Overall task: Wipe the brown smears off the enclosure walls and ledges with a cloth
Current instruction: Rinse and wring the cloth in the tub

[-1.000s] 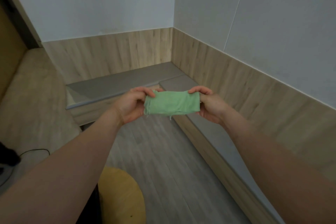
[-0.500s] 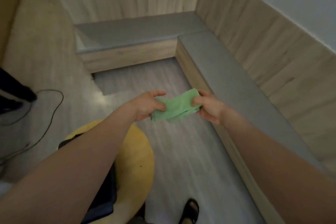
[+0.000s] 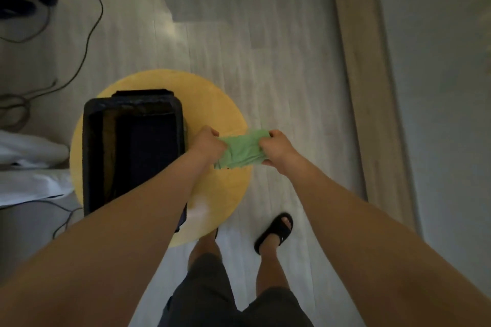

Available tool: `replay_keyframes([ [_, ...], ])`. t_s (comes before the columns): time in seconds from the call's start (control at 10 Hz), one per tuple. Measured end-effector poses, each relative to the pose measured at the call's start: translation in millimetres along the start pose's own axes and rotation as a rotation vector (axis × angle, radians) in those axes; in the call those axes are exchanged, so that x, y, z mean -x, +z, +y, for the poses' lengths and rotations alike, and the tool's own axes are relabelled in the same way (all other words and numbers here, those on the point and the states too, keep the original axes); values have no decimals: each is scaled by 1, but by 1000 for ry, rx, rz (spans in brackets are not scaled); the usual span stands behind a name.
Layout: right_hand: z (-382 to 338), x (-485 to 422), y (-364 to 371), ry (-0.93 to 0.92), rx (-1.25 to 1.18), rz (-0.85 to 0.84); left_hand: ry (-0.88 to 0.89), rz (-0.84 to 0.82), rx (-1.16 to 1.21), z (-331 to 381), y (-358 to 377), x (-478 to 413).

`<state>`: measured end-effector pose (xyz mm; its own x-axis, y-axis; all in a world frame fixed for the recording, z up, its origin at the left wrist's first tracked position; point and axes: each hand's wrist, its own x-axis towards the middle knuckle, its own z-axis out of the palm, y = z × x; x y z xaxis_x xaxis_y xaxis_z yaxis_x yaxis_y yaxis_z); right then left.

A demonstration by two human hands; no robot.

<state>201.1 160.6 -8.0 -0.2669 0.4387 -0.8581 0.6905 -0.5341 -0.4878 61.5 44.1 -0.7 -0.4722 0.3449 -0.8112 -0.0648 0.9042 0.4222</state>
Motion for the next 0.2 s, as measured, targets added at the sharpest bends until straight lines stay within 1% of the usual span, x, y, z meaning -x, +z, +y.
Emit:
replay_keyframes([
  [0.1, 24, -19, 19, 79, 15, -34, 50, 16, -205, -3, -1, -26],
  [0.2, 38, -35, 30, 134, 43, -111, 10, -85, -433, 1, -3, -30],
])
